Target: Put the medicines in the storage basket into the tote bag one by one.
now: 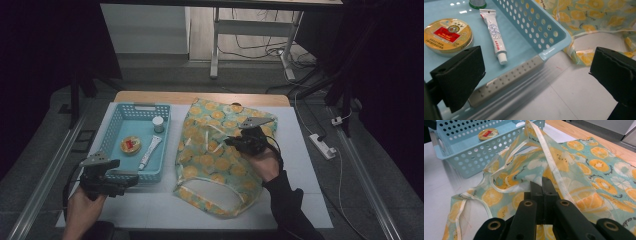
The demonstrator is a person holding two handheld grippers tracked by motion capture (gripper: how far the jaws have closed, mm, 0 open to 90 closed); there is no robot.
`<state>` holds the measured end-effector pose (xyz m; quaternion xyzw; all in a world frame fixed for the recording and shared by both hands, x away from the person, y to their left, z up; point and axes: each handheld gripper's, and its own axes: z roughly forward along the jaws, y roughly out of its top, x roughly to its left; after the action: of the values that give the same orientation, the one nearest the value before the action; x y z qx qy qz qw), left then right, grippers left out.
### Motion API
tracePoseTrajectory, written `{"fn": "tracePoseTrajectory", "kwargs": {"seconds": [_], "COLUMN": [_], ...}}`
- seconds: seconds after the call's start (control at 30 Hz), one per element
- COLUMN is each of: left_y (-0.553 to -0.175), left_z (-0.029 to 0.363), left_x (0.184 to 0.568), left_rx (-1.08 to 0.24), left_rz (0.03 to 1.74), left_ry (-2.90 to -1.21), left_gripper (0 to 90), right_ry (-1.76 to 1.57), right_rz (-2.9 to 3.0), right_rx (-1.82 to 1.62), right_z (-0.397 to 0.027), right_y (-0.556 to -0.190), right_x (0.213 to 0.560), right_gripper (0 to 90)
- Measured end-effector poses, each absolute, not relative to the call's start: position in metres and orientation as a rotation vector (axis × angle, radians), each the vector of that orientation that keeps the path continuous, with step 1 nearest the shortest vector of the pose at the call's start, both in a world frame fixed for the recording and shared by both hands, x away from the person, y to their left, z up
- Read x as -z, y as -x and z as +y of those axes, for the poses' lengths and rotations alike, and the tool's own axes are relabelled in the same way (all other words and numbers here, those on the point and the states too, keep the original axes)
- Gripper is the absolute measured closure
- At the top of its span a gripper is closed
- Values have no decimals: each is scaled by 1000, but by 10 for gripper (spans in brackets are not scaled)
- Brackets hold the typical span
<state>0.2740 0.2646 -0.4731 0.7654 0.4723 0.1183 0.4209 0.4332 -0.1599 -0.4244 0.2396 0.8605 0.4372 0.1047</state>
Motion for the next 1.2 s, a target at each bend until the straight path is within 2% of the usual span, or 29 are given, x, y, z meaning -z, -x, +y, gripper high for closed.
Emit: {"fn": "tracePoseTrajectory", "kwargs": {"seconds": [0.4, 0.73, 1.2], "left_y": [-300, -324, -359], "left_z": [265, 269, 268], "left_x": [469, 464, 461], "left_rx": [-345, -284, -323], "left_rz": [1194, 1236, 1297], "left_ry": [-1934, -1934, -1982], "left_gripper": [4, 0, 0], "right_ry": [-708, -706, -704], "right_rz": [2536, 2527, 2519], "right_rx": [-1289, -1296, -1301], "right_z": [-161, -162, -162], "right_y": [-434, -435, -435], "right_x": [425, 423, 422], "right_gripper": [900, 900, 900]}}
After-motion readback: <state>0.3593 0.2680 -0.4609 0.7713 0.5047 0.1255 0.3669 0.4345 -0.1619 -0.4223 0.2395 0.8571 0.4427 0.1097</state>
